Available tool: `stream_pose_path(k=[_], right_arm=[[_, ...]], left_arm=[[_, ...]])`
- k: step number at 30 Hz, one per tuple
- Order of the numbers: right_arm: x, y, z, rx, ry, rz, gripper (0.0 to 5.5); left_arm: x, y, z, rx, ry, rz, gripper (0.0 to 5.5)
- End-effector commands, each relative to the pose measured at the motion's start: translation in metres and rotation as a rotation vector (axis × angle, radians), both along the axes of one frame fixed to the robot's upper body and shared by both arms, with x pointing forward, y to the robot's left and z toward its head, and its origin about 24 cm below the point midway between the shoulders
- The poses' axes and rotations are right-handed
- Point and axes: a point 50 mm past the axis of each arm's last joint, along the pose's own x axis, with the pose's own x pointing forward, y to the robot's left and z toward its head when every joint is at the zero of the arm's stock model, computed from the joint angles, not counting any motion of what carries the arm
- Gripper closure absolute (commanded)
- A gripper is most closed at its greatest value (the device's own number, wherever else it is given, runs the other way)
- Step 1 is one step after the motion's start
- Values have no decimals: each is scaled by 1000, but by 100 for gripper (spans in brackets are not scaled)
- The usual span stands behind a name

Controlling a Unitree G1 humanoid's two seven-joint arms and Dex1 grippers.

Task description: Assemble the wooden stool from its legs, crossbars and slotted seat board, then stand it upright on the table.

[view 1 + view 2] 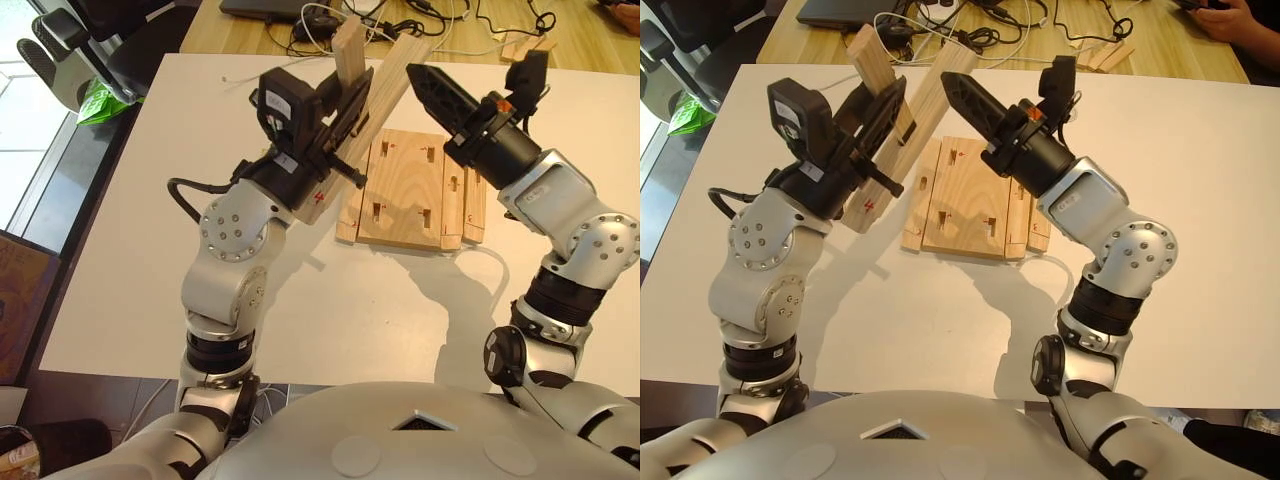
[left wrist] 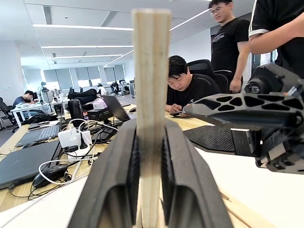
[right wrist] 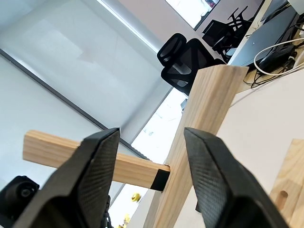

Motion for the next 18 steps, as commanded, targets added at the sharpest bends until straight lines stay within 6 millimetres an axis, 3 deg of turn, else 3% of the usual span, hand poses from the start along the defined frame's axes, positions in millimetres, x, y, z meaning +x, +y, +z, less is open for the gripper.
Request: stream_pose_path(k=[1, 5, 15, 18], right_arm=[[3, -3, 3, -24, 25, -14, 301], [7, -11, -5, -64, 68, -74, 301], [3, -5, -6, -25, 77, -40, 158], [6, -1, -9, -1, 111, -22, 158]], left_arm=[[-3, -3, 9, -6, -54, -2, 509], [-4, -2, 12, -6, -75, 9, 509], [-4, -9, 14, -9, -88, -13, 509], [-3, -13, 15, -16, -88, -33, 509]])
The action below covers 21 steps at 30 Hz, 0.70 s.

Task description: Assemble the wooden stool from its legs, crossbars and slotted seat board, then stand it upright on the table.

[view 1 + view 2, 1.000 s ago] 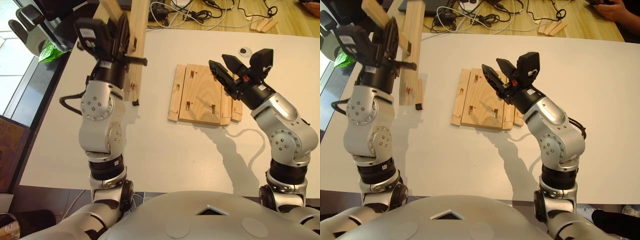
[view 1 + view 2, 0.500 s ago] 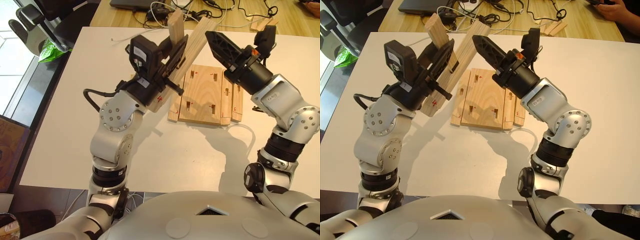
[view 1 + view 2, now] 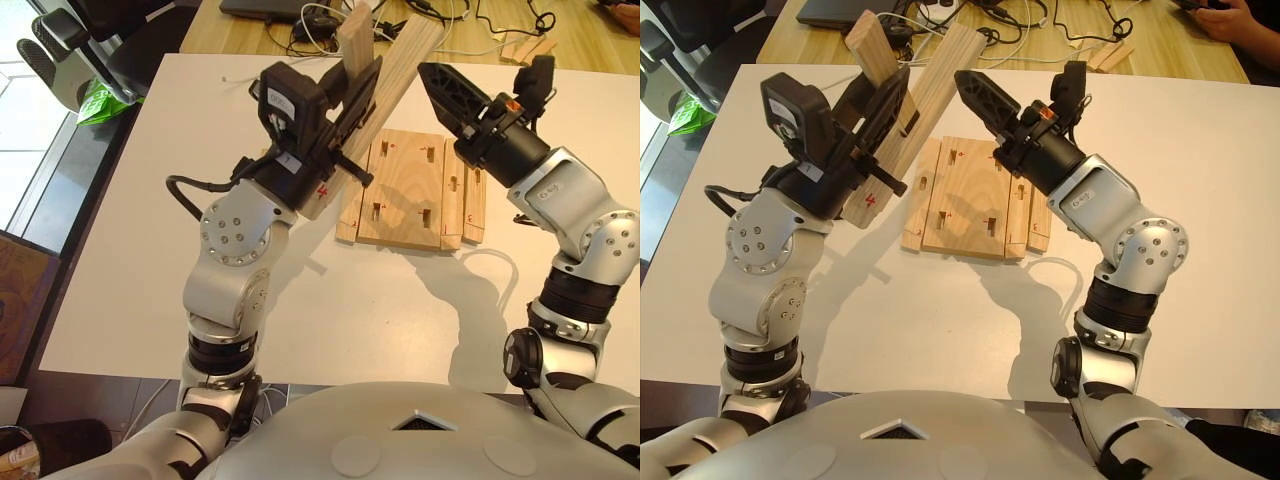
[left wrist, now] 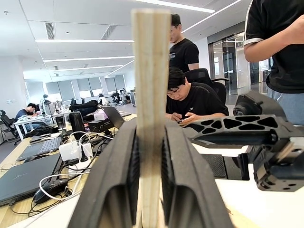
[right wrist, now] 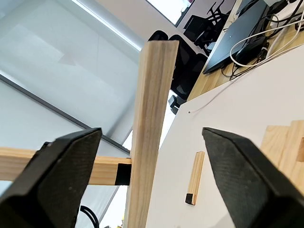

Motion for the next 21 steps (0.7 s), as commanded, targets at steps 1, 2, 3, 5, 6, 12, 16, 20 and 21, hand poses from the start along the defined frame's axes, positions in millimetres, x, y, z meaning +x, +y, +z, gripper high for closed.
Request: stream_pose_path(k=[1, 2, 3, 5, 6, 12, 16, 20, 21], right_arm=[[2, 5, -3, 30, 44, 15, 158], [3, 6, -4, 32, 51, 15, 158], [4, 6, -5, 32, 56, 15, 158], [5, 6, -7, 34, 67, 13, 158], [6, 6, -8, 35, 70, 13, 158], [8, 9, -10, 44, 75, 12, 158], [9, 10, -8, 53, 62, 17, 187], [10, 11, -6, 60, 46, 18, 263], [10, 11, -5, 61, 44, 20, 278]], left_arm=[[1, -7, 6, -7, -30, -33, 509], [0, -9, 7, -9, -34, -39, 509], [0, -9, 8, -12, -37, -45, 509], [-1, -10, 10, -16, -42, -53, 509], [-1, -11, 11, -19, -44, -56, 509], [-3, -13, 12, -25, -45, -80, 509], [-3, -14, 12, -22, -42, -88, 509], [-3, -14, 12, -22, -40, -85, 509], [-3, -14, 12, -22, -40, -84, 509]])
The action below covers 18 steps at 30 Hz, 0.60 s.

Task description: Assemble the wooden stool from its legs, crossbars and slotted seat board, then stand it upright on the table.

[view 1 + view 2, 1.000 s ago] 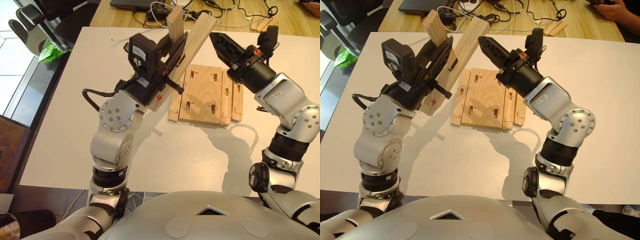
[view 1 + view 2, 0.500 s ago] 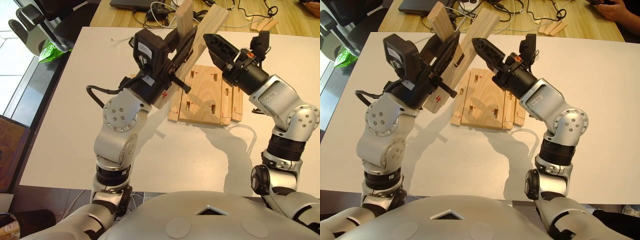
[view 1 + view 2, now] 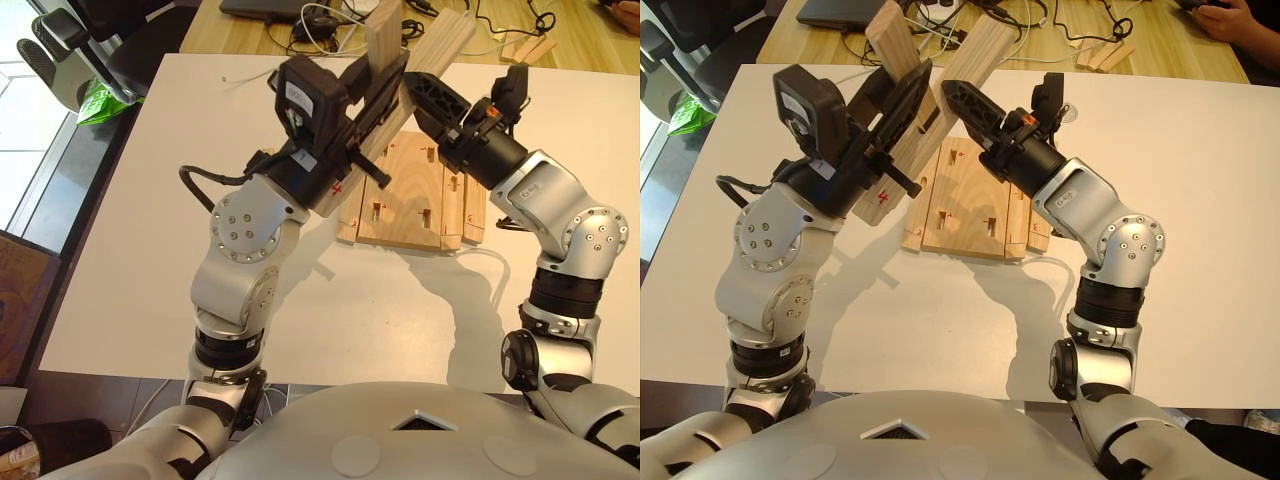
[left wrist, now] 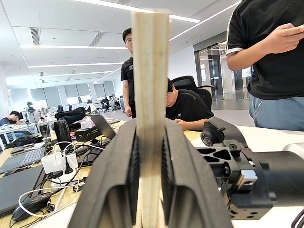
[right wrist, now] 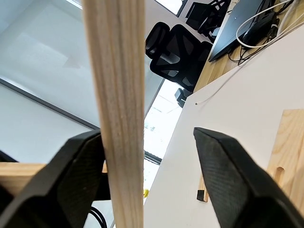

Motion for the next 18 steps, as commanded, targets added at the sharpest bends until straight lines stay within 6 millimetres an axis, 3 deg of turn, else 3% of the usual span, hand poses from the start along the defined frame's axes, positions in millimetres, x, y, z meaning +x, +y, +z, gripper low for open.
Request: stream_pose_path(k=[1, 10, 18], right_arm=[[2, 2, 5, 1, -20, 0, 295], [1, 3, 10, 22, -48, 12, 440], [0, 4, 13, 28, -60, 24, 445]], left_arm=[[-1, -1, 5, -2, -18, -11, 509], [0, -2, 4, 5, -16, -13, 509], [1, -2, 4, 13, -16, -6, 509]])
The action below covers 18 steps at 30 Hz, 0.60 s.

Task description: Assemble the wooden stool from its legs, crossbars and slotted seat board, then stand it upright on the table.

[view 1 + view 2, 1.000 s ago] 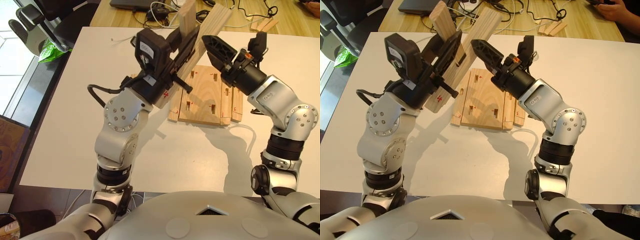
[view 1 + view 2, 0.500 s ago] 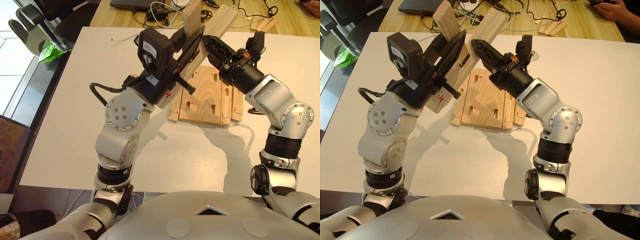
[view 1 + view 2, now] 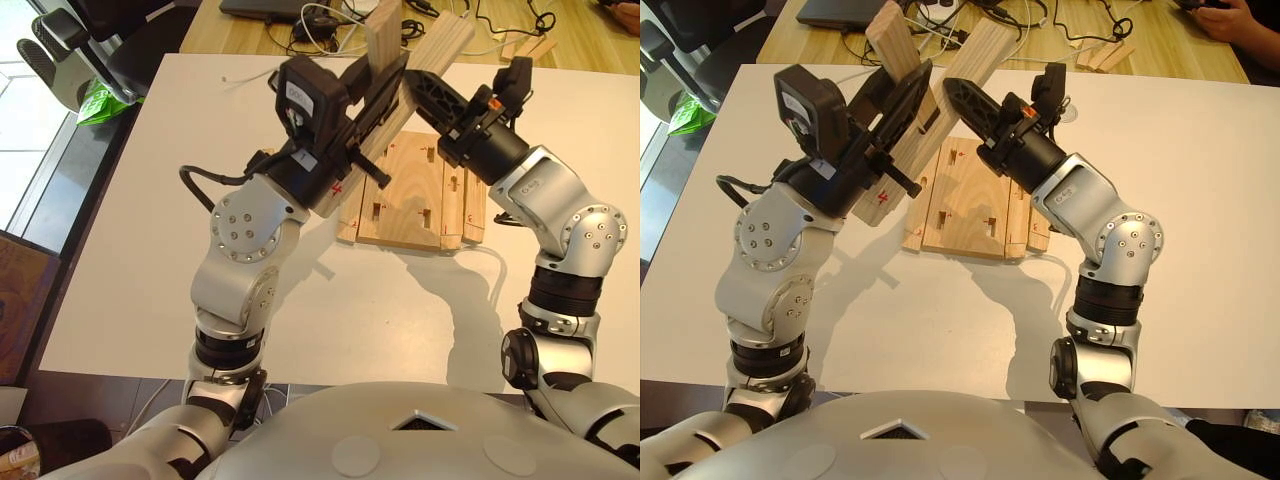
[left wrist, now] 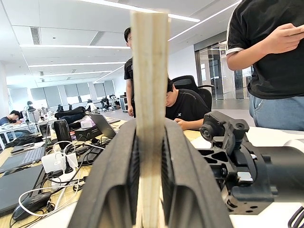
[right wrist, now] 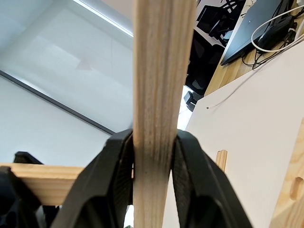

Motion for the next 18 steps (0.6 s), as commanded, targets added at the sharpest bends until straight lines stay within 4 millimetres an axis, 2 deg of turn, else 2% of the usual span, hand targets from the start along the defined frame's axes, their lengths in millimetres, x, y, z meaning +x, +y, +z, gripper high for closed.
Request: stream_pose_path(k=[1, 11, 12, 18], right_arm=[[0, 3, 9, -3, -29, 11, 445], [-3, 3, 21, 54, -39, 26, 447], [-3, 3, 22, 55, -38, 25, 447], [-3, 3, 22, 55, -34, 25, 450]], left_arm=[[1, -1, 3, 10, -17, -2, 509], [2, 0, 2, 24, -37, 28, 509], [2, 1, 2, 21, -42, 30, 470], [2, 0, -2, 37, -27, 30, 402]])
